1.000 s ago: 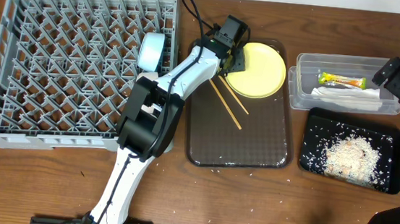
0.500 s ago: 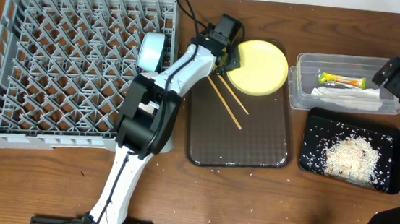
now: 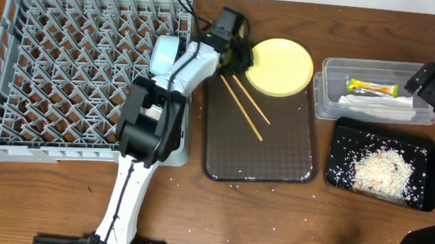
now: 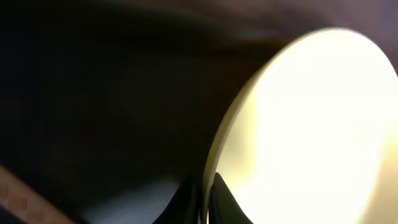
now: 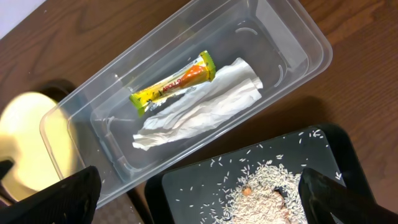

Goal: Sort waste into correct bins and load items into the dishwasher
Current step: 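Move the left gripper to the yellow plate and grasp its rim, then lift the yellow plate and carry it into the dish rack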

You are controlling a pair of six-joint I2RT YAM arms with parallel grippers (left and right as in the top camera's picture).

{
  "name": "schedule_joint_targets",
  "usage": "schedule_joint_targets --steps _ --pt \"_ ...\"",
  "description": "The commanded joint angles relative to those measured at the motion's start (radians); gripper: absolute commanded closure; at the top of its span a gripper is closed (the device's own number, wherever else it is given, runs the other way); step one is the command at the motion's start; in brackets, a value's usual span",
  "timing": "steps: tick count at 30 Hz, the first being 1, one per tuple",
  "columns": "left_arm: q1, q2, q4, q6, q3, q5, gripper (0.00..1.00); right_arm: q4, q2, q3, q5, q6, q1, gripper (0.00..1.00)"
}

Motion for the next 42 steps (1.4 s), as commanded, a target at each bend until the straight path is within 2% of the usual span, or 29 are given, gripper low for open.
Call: schedule_joint_targets --steps 1,7,19,25,27,33,37,39,42 --pt "0.044 -0.032 0.017 -0.01 -0.005 0.213 0.93 -0.001 0.003 -0.002 0.0 0.006 -0.003 0.01" --pt "0.077 -0.07 0.019 -0.008 -0.005 0.322 0.92 -0.001 0.003 -0.002 0.0 0.006 -0.003 0.01" --pt "0.163 -0.345 0.002 0.054 -0.005 0.325 0.93 -0.001 0.003 -0.002 0.0 0.006 -0.003 0.01" --pt "0.314 -0.481 -0.116 0.205 -0.005 0.312 0.93 -0.001 0.003 -0.002 0.0 0.006 -0.003 0.01" --pt "0.391 -0.515 -0.187 0.297 -0.005 0.265 0.93 -0.001 0.003 -0.002 0.0 0.006 -0.003 0.01" --pt "0.615 -0.555 -0.389 0.608 -0.006 -0.026 0.92 -0.001 0.003 -0.002 0.0 0.006 -0.003 0.01" --pt "0.664 -0.553 -0.402 0.726 -0.021 -0.15 0.93 -0.001 0.003 -0.002 0.0 0.006 -0.003 0.01" --pt "0.669 -0.553 -0.402 0.787 -0.027 -0.262 0.93 -0.001 0.003 -0.002 0.0 0.006 -0.003 0.01" --pt "0.663 -0.553 -0.402 0.793 -0.027 -0.369 0.92 -0.001 0.003 -0.002 0.0 0.006 -0.003 0.01"
